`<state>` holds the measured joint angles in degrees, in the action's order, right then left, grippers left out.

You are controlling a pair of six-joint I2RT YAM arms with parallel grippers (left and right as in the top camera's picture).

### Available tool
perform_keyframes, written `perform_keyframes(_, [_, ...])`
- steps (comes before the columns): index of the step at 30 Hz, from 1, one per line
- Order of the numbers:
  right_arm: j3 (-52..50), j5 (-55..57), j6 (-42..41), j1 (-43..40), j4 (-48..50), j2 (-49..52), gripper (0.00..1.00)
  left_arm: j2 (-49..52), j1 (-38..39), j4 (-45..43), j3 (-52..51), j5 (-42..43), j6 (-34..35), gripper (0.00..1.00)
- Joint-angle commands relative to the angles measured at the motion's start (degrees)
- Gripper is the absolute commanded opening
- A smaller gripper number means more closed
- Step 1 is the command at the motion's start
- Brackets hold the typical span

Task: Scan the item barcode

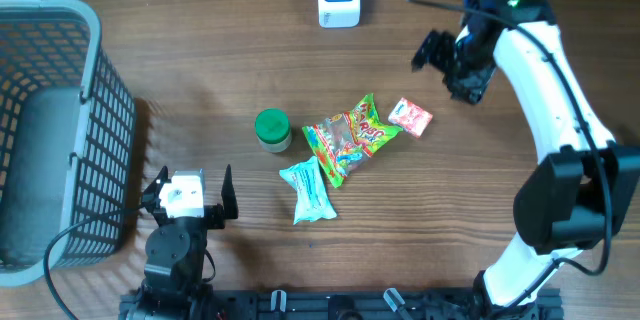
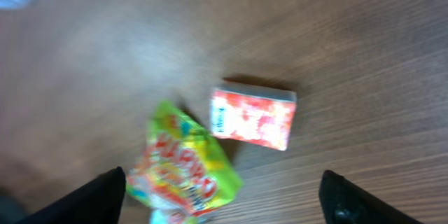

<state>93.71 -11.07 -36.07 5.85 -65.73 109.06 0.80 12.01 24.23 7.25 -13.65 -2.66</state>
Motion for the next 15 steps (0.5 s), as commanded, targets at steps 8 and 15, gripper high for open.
perform_keyframes(8, [-16.3, -1.7, 9.1, -0.7, 15.4, 1.5, 0.66, -0.4, 0.3, -0.2, -0.1, -0.3, 0.5, 1.0])
perform_keyframes(15, [-25.1, -1.7, 6.7, -0.7, 23.3, 1.5, 0.64, -0.4, 0.3, -0.2, -0.1, -0.3, 0.5, 1.0])
